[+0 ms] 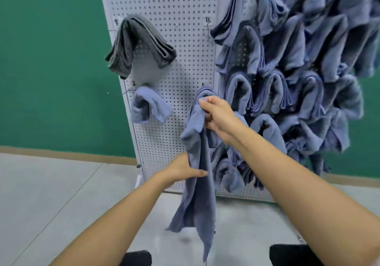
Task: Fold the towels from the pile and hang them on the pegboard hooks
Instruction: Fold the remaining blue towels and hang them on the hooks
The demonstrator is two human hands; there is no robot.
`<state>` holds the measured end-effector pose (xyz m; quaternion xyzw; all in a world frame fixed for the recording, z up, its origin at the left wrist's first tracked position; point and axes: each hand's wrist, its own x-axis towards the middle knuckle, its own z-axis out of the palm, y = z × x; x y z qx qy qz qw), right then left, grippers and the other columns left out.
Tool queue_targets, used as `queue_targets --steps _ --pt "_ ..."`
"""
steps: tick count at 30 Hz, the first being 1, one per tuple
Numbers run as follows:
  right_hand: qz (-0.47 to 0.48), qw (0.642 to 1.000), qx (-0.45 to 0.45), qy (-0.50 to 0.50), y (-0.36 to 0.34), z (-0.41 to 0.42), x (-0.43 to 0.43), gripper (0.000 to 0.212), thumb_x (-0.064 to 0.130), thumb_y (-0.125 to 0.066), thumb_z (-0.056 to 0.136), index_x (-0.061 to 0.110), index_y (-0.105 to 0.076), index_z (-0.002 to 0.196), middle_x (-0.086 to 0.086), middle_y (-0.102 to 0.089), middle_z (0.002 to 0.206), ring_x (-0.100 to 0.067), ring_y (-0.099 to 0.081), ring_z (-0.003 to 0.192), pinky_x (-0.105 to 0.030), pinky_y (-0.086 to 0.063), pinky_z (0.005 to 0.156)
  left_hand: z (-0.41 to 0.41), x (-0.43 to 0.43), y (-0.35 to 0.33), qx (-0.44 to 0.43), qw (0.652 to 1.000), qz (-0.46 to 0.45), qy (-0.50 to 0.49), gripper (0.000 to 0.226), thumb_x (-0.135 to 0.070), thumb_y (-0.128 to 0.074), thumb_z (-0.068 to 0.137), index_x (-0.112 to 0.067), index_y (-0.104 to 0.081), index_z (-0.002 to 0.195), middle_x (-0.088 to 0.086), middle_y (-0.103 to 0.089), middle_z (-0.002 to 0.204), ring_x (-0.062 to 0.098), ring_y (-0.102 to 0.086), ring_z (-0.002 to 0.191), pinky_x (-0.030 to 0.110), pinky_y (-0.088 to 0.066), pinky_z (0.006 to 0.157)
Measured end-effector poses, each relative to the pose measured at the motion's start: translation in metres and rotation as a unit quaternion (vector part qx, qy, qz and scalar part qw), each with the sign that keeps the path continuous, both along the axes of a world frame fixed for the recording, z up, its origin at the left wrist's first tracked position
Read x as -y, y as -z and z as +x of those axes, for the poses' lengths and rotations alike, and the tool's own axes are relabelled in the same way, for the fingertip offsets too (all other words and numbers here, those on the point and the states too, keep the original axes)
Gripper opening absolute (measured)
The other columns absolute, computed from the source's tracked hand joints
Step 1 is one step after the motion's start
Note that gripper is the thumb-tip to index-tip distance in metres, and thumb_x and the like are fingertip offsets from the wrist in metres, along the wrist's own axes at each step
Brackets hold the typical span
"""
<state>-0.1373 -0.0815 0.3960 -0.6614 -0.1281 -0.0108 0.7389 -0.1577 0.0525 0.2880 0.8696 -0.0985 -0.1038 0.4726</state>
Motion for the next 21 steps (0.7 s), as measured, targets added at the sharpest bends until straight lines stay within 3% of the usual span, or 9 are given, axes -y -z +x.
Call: queue_targets --steps 3,5,8,11,13,15,18,21 --pt "0.027 0.999 0.019 -0.017 -0.022 -0.021 0.01 0.021 0.015 -0.045 0.101 0.013 -0.046 0.081 0.011 -0.054 0.049 0.001 -0.051 0.042 -0.02 -0.048 0.053 -0.018 0.027 0.006 -0.032 0.993 -0.105 -0.044 0.035 -0.024 -0.075 0.08 -0.012 -0.061 0.11 0.003 -0.069 0.105 0.016 -0.064 0.099 0.034 -0.053 0.088" --pt "0.048 0.998 0.027 -0.011 -0.027 -0.029 0.02 0.012 0.012 -0.048 0.1 0.012 -0.051 0.088 0.006 -0.061 0.064 -0.001 -0.059 0.054 -0.023 -0.054 0.065 -0.027 0.039 0.007 -0.062 0.988 -0.134 -0.052 0.036 -0.028 -0.07 0.085 -0.013 -0.06 0.116 0.002 -0.069 0.106 0.015 -0.064 0.1 0.03 -0.052 0.086" --pt "0.003 1.0 0.016 -0.001 -0.012 -0.033 0.042 0.013 0.005 -0.049 0.097 0.01 -0.057 0.107 -0.002 -0.067 0.091 -0.009 -0.066 0.083 -0.024 -0.056 0.082 -0.031 0.049 0.0 -0.12 0.963 -0.225 -0.087 0.039 -0.032 -0.065 0.089 -0.006 -0.057 0.118 0.01 -0.07 0.106 0.023 -0.065 0.101 0.038 -0.051 0.094" --pt "-0.11 0.992 -0.013 0.054 0.032 -0.036 0.066 0.018 0.008 -0.05 0.098 0.004 -0.057 0.113 -0.008 -0.063 0.098 -0.015 -0.059 0.083 -0.018 -0.052 0.068 -0.027 0.049 -0.015 -0.168 0.908 -0.371 -0.101 0.039 -0.027 -0.054 0.095 0.003 -0.058 0.12 0.022 -0.066 0.113 0.028 -0.065 0.1 0.038 -0.053 0.087" --pt "-0.162 0.984 -0.032 0.061 0.067 -0.038 0.082 0.015 0.019 -0.053 0.097 0.007 -0.06 0.093 -0.006 -0.056 0.081 -0.015 -0.049 0.07 -0.016 -0.045 0.056 -0.024 0.048 -0.021 -0.185 0.868 -0.451 -0.099 0.042 -0.029 -0.049 0.098 0.005 -0.057 0.122 0.022 -0.063 0.119 0.028 -0.063 0.105 0.035 -0.053 0.082" --pt "-0.147 0.984 -0.1 0.023 0.094 -0.044 0.091 0.027 0.033 -0.053 0.097 0.012 -0.059 0.081 -0.001 -0.051 0.069 -0.01 -0.046 0.061 -0.015 -0.042 0.055 -0.02 0.047 -0.022 -0.197 0.83 -0.511 -0.103 0.039 -0.031 -0.047 0.099 0.001 -0.058 0.119 0.017 -0.062 0.117 0.027 -0.061 0.105 0.033 -0.051 0.082" --pt "-0.131 0.971 -0.193 -0.048 0.117 -0.05 0.094 0.041 0.049 -0.049 0.096 0.015 -0.07 0.09 0.005 -0.063 0.066 -0.002 -0.056 0.057 -0.019 -0.043 0.062 -0.015 0.048 -0.017 -0.209 0.822 -0.518 -0.108 0.023 -0.028 -0.051 0.096 -0.007 -0.057 0.099 0.012 -0.068 0.088 0.027 -0.063 0.085 0.039 -0.052 0.078" --pt "-0.125 0.973 -0.181 -0.064 0.117 -0.045 0.087 0.056 0.06 -0.053 0.088 0.007 -0.069 0.098 -0.006 -0.059 0.078 -0.013 -0.054 0.069 -0.026 -0.041 0.075 -0.012 0.044 -0.009 -0.205 0.854 -0.466 -0.105 0.017 -0.015 -0.053 0.093 -0.001 -0.058 0.099 0.012 -0.071 0.073 0.029 -0.064 0.082 0.039 -0.053 0.076"
